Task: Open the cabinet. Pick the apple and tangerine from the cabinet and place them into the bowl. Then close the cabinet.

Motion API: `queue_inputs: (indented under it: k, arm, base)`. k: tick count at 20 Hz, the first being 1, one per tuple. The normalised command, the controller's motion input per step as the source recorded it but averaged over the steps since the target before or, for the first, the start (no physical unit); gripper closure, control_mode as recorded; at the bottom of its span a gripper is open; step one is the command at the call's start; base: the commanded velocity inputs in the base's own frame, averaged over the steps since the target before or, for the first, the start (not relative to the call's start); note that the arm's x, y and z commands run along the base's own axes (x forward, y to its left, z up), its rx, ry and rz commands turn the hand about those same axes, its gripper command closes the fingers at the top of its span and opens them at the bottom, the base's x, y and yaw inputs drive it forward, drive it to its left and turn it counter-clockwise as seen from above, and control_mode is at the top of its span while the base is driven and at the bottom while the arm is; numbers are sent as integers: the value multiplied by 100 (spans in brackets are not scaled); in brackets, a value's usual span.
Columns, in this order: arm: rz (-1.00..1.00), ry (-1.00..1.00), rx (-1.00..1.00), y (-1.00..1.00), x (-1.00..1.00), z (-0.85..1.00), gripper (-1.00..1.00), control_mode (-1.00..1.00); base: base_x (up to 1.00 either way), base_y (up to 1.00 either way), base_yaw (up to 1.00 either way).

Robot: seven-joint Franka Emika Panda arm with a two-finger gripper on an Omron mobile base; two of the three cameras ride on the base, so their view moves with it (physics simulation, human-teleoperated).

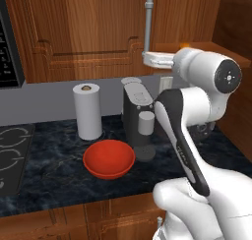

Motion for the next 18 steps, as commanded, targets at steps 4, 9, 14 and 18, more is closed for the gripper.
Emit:
queue_inputs:
  k: [4, 9, 14, 18]
  arm:
    - [0, 0, 0, 0, 57, -7, -100, -100]
    - [0, 0, 0, 0, 56, -8, -100, -100]
    - [0, 0, 0, 0, 60, -11, -100, -100]
    - [0, 0, -1, 0, 70, -13, -100, -100]
  base:
    - [0, 0, 0]
    - [0, 0, 0]
    - [0, 0, 0]
    - [0, 0, 0]
